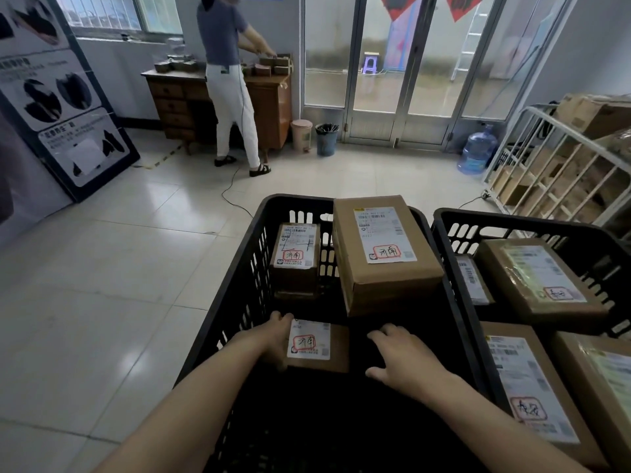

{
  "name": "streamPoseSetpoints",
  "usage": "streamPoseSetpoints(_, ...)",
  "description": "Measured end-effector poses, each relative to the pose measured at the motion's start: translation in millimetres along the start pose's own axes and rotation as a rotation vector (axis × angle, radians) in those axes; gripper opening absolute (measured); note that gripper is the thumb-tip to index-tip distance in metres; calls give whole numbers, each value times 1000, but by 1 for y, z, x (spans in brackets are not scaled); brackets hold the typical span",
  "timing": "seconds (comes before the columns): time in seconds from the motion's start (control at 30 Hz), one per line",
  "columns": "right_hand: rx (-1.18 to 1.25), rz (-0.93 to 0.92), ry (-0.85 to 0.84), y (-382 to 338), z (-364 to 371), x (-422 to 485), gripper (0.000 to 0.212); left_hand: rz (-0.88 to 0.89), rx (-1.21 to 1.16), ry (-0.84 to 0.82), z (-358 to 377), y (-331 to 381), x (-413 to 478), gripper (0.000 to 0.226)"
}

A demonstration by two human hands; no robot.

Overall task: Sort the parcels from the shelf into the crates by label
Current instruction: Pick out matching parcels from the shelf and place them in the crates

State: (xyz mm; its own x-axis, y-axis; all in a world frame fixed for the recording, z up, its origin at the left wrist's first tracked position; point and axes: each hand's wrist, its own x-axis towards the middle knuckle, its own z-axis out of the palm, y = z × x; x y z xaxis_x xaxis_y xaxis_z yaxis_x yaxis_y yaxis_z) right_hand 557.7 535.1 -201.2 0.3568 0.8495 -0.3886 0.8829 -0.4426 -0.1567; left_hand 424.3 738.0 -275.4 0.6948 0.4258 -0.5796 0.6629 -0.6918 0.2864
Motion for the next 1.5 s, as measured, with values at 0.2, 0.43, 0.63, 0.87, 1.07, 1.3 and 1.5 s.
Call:
streamPoseSetpoints(0.2, 14, -9, 3, -1, -1, -2, 58, 15, 253, 118, -1, 4, 0, 98)
streamPoseSetpoints(0.43, 13, -7, -3, -1, 1, -2, 58, 119, 568, 297, 21, 12, -7, 60)
streamPoseSetpoints(0.63, 23, -7, 12, -1, 1, -3, 58, 160, 669, 415, 27, 8, -3, 56)
streamPoseSetpoints(0.87, 42, -8, 70, 1, -3, -9, 60, 134, 522, 361, 25, 5, -11, 81)
streamPoseSetpoints(1.07, 264, -34, 310, 9, -21, -34, 50, 110, -75, 265, -15, 46, -31, 93)
streamPoseSetpoints(1.3, 306, 57, 794, 33, -70, -39, 52, 261, -871, 475, -48, 119, -50, 46)
streamPoseSetpoints(1.5, 381, 125, 518, 46, -80, -11, 61, 249, -962, 456, -61, 145, -55, 40)
